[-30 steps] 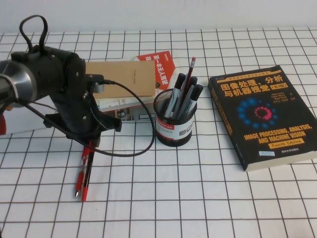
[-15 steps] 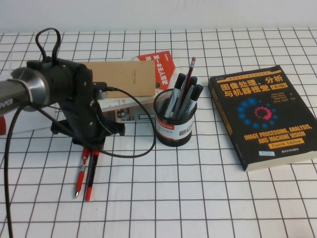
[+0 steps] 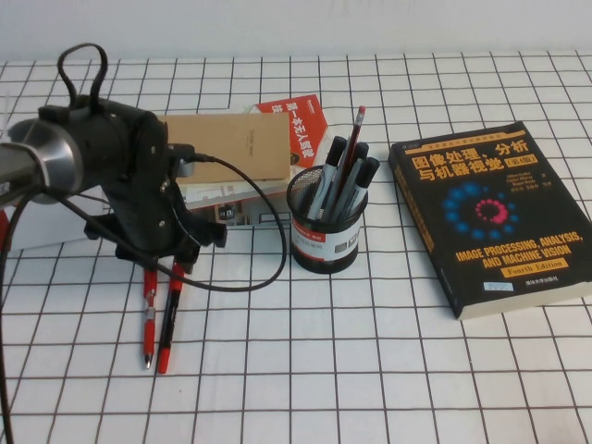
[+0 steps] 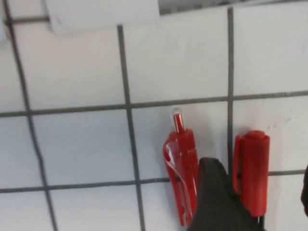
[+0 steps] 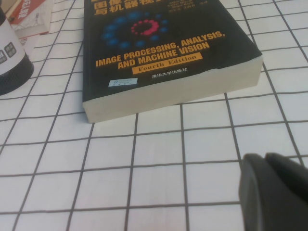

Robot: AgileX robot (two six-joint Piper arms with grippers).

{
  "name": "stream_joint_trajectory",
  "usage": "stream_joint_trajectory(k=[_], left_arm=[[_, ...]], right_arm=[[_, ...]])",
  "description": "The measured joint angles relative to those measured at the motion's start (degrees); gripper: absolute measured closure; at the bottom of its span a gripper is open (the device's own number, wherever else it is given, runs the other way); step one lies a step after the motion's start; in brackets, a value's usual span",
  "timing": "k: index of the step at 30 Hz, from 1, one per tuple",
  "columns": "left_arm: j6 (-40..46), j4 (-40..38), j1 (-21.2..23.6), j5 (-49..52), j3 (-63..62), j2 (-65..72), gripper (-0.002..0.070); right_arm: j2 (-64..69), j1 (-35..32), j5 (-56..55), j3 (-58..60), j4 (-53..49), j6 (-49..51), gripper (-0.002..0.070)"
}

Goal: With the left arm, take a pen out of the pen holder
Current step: 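Take a marker out of the pen holder and lay it on the table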

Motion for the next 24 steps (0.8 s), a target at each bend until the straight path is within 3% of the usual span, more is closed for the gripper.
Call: stream_joint_trajectory(k=[8,10,15,19,24], left_arm=[[3.12,5.45,-3.87,-2.66,0.62,-14.83,0.0349],[4.35,5.56,-5.73,-5.29,2.70,-19.21,0.0396],[5.75,5.56,-9.76,-16.49,15.16,-32.22,0.0612],[5.98,5.30,-11.04,-22.65,25.45,-42.98,0.0664],[5.50,5.20,-11.04,-20.88,31.72,-56.28,0.0674]], right_arm=[[0.00,0.00,0.00,0.00,0.00,0.00,0.0692],[0.00,0.00,0.00,0.00,0.00,0.00,0.0692],[0.00,0.00,0.00,0.00,0.00,0.00,0.0693],[0.00,0.00,0.00,0.00,0.00,0.00,0.0692],[0.00,0.00,0.00,0.00,0.00,0.00,0.0692]])
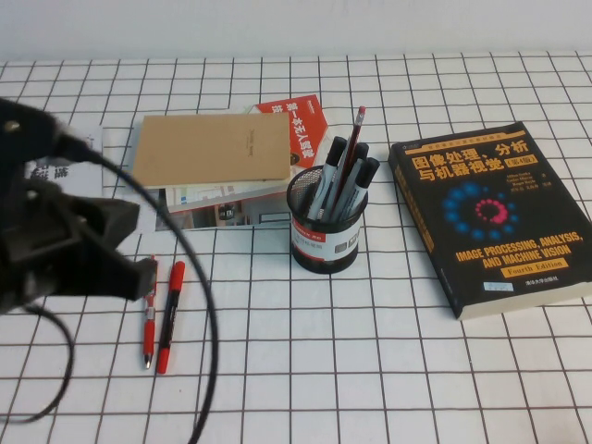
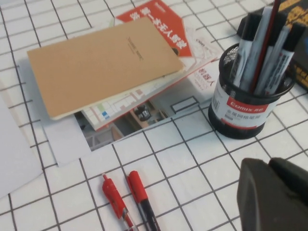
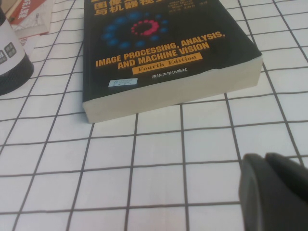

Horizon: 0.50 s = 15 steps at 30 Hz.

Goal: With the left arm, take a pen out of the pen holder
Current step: 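Take a marker out of the pen holder and lay it on the table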

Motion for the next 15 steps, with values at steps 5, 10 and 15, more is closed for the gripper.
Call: stream_joint_trajectory(k=[5,10,15], left_arm=[[-2.24,0.00,0.00,3.23,3.55,-11.75,0.0675],[-7.72,-0.13,0.00,9.88,6.29,-17.73,0.0675],[-14.08,-2.62,0.00,18.09,6.69,-19.42,0.0675]], right_arm=[[0.00,0.00,0.00,0.00,0.00,0.00,0.0692],[0.00,0.00,0.00,0.00,0.00,0.00,0.0692],[0.00,0.00,0.00,0.00,0.00,0.00,0.0692]])
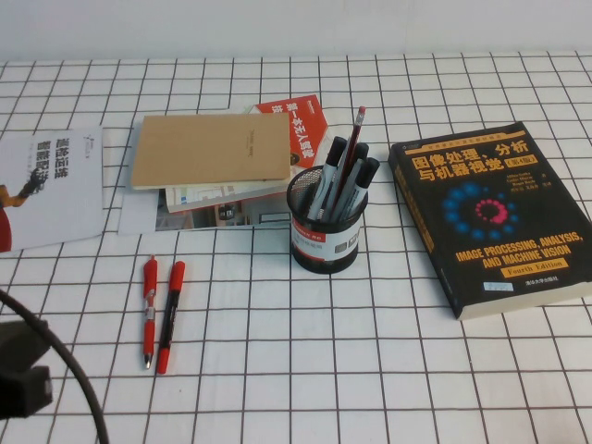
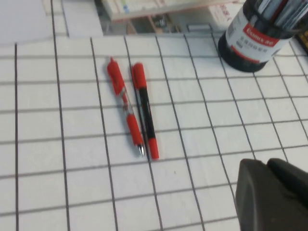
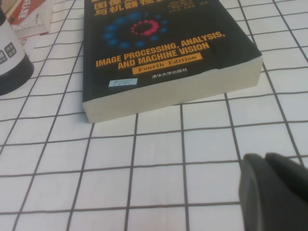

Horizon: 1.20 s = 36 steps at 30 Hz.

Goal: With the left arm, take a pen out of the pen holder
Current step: 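Take a marker out of the pen holder and lay it on the table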

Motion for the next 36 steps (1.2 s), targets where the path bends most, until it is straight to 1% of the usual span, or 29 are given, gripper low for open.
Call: stream_joint_trajectory(k=[2,5,8,10,13,15,16,18,20,22,24,26,30,33,36], left_arm=[[-2.21,-0.67,0.00,2.98,0.00,-0.12,0.0675],[-2.41,-0.67,0.00,6.52,0.00,-0.31,0.0675],[-1.16,-0.67,0.00,6.98,0.09,-0.31,0.0675],[-0.38,0.30,0.00,4.64,1.38,-0.97,0.0675],[1.32,1.51,0.68,-4.57,6.72,-3.23,0.0676],[3.27,2.12,2.04,-11.43,11.16,-5.41,0.0676],[4.94,2.11,3.21,-16.41,14.37,-6.77,0.0676],[8.80,2.11,6.29,-27.24,21.40,-9.97,0.0676],[13.37,0.17,10.16,-37.59,28.58,-13.51,0.0676],[17.97,-3.06,14.46,-45.18,35.10,-16.90,0.0676],[20.41,-5.27,18.19,-50.23,39.67,-20.39,0.0676],[21.59,-6.53,21.85,-50.16,41.77,-24.21,0.0676],[23.58,-7.06,26.50,-45.41,42.13,-30.87,0.0676],[24.85,-7.06,28.07,-39.00,42.13,-34.89,0.0676],[24.85,-7.06,28.33,-32.97,42.14,-35.81,0.0676]], right_arm=[[0.00,0.00,0.00,0.00,0.00,0.00,0.0692],[0.00,0.00,0.00,0.00,0.00,0.00,0.0693],[0.00,0.00,0.00,0.00,0.00,0.00,0.0692],[0.00,0.00,0.00,0.00,0.00,0.00,0.0693],[0.00,0.00,0.00,0.00,0.00,0.00,0.0692],[0.00,0.00,0.00,0.00,0.00,0.00,0.0692],[0.00,0.00,0.00,0.00,0.00,0.00,0.0692],[0.00,0.00,0.00,0.00,0.00,0.00,0.0692],[0.00,0.00,0.00,0.00,0.00,0.00,0.0692],[0.00,0.00,0.00,0.00,0.00,0.00,0.0693],[0.00,0.00,0.00,0.00,0.00,0.00,0.0692],[0.00,0.00,0.00,0.00,0.00,0.00,0.0691],[0.00,0.00,0.00,0.00,0.00,0.00,0.0692],[0.00,0.00,0.00,0.00,0.00,0.00,0.0692],[0.00,0.00,0.00,0.00,0.00,0.00,0.0692]])
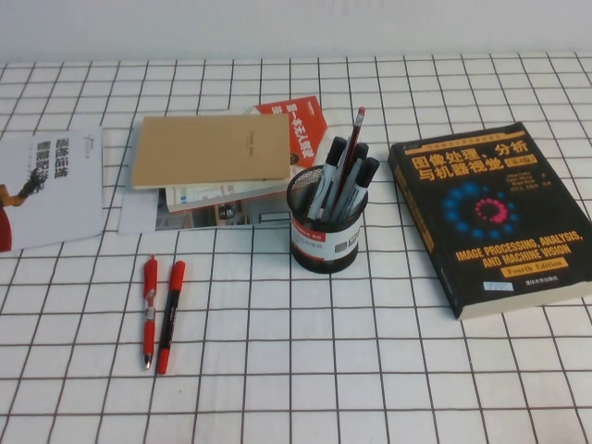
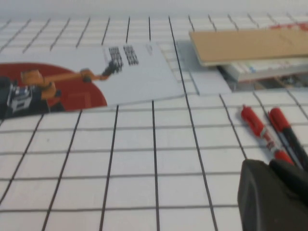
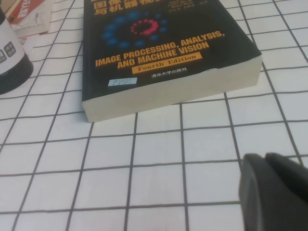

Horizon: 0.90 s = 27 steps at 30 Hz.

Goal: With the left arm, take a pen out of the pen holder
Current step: 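Take a marker out of the pen holder and lay it on the table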

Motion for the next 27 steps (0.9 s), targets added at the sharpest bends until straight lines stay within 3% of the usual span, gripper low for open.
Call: stream_joint_trajectory(k=[6,27], left_arm=[[1.82,-0.51,0.11,6.60,0.00,-0.04,0.0676],[2.09,-0.51,0.11,6.76,0.00,-0.17,0.0676]], right_arm=[[0.00,0.00,0.00,0.00,0.00,0.00,0.0692],[0.00,0.00,0.00,0.00,0.00,0.00,0.0692]])
